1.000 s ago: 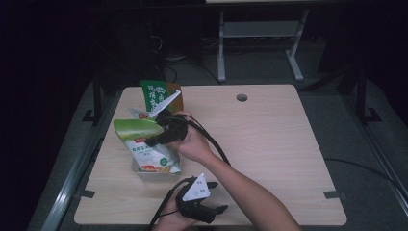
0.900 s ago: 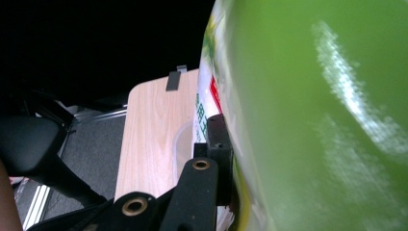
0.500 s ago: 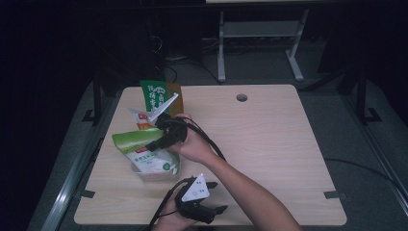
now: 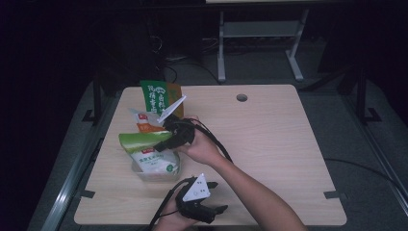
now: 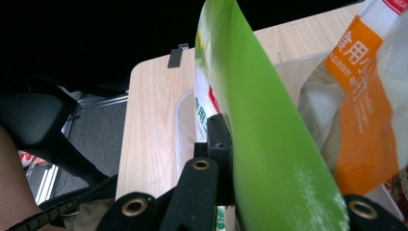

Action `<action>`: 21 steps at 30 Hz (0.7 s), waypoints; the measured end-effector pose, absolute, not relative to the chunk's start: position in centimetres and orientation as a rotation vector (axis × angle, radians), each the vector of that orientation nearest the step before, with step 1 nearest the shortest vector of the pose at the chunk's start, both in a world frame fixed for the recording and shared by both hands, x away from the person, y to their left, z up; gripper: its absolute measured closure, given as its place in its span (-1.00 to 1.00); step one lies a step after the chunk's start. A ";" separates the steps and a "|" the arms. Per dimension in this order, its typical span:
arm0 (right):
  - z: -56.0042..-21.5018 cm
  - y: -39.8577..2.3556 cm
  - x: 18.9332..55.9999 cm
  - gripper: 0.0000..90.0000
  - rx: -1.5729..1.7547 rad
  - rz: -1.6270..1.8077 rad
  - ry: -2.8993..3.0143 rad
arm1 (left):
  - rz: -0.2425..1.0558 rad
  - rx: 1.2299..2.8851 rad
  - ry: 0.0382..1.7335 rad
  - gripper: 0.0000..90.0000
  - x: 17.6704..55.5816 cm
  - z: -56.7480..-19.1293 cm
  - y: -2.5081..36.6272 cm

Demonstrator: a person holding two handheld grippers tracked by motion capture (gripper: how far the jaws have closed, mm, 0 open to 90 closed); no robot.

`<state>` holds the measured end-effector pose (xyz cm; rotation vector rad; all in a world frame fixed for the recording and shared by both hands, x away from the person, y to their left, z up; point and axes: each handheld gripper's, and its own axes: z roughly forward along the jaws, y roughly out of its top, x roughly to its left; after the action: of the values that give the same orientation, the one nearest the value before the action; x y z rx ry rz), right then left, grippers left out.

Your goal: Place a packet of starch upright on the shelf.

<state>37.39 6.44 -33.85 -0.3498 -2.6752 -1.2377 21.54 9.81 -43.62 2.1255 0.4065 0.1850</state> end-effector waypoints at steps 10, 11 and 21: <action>-34.1 6.0 37.4 0.90 -0.365 -1.247 -2.660 | 0.190 2.129 0.418 -0.42 21.8 -43.6 10.0; -34.1 5.9 37.4 0.83 -0.367 -1.249 -2.656 | 0.190 2.129 0.418 -0.42 21.8 -43.6 10.0; -33.8 4.2 37.4 0.53 -0.404 -1.301 -2.618 | 0.194 2.117 0.440 -0.42 22.0 -43.6 10.2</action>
<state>37.39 4.18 -33.81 -0.4044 -2.6176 -1.3006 22.00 10.23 -43.59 2.1168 0.4401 0.1937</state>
